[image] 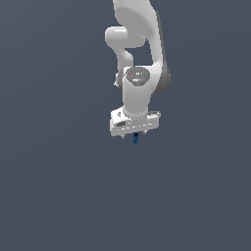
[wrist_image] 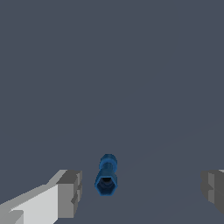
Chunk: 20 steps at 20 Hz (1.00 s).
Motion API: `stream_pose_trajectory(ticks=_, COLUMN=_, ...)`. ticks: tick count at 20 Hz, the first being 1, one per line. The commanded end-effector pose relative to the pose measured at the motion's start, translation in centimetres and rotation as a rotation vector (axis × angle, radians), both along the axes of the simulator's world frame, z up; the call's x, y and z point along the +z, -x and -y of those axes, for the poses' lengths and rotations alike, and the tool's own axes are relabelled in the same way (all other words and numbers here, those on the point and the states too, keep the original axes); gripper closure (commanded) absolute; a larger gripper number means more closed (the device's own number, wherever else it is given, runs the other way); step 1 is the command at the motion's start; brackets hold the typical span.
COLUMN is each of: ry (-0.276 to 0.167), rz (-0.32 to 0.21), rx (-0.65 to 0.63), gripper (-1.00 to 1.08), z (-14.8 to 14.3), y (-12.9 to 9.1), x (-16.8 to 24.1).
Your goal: Pick up the object and move it to a goal position.
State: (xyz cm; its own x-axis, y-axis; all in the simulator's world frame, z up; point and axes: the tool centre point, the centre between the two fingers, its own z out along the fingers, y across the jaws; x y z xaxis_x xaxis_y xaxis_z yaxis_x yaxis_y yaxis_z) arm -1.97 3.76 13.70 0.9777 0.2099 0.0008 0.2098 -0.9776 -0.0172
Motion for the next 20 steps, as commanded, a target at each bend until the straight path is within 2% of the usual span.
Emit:
stream_pose_trajectory(ticks=1, ry=0.005, rz=0.001, rx=0.065, gripper=-0.92, z=-0.4, y=1.0, x=-1.0)
stream_pose_trajectory(ticks=10, ry=0.015, rz=0.005, rx=0.260, gripper=-0.92, z=-1.5, y=4.1, x=-3.8)
stream_pose_trajectory(ticks=20, ry=0.016, rz=0.005, rx=0.301, gripper=-0.92, z=-1.8, y=4.9, x=-4.5)
